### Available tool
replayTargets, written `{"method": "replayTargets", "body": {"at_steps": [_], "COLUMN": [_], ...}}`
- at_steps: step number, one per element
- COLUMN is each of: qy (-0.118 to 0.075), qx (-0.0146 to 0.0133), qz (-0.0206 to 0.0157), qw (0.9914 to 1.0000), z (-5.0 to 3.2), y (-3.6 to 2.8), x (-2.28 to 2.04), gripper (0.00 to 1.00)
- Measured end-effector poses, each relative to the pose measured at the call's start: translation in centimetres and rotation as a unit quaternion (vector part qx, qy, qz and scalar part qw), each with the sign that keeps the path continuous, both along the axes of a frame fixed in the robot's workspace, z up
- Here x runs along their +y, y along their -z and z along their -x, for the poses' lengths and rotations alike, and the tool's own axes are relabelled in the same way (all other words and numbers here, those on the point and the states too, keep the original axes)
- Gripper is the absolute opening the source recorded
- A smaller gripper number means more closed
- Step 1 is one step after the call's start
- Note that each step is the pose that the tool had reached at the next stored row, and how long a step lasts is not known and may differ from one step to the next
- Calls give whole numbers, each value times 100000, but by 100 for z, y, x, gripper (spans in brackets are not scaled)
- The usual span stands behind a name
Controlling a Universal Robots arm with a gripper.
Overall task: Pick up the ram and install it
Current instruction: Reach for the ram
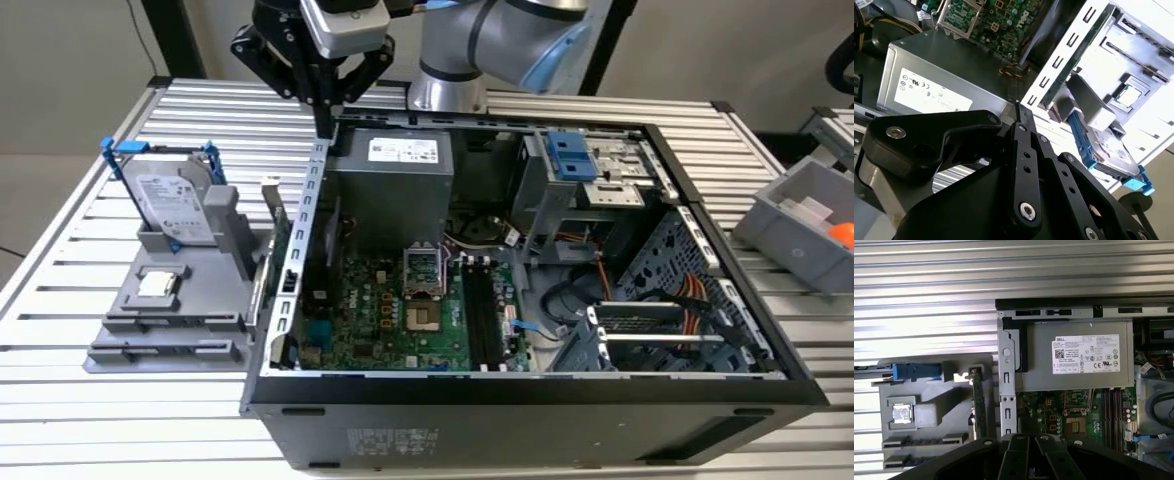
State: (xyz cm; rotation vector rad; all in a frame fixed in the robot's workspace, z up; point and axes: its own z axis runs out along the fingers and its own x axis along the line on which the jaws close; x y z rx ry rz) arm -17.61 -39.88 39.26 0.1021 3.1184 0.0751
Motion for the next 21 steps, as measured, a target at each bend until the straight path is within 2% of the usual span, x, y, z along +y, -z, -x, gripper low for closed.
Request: {"method": "replayTargets", "body": {"at_steps": [21], "qy": [-115], "qx": [2], "qz": [2], "qw": [100000], "z": [220], "y": [0], "x": [0], "gripper": [0]}}
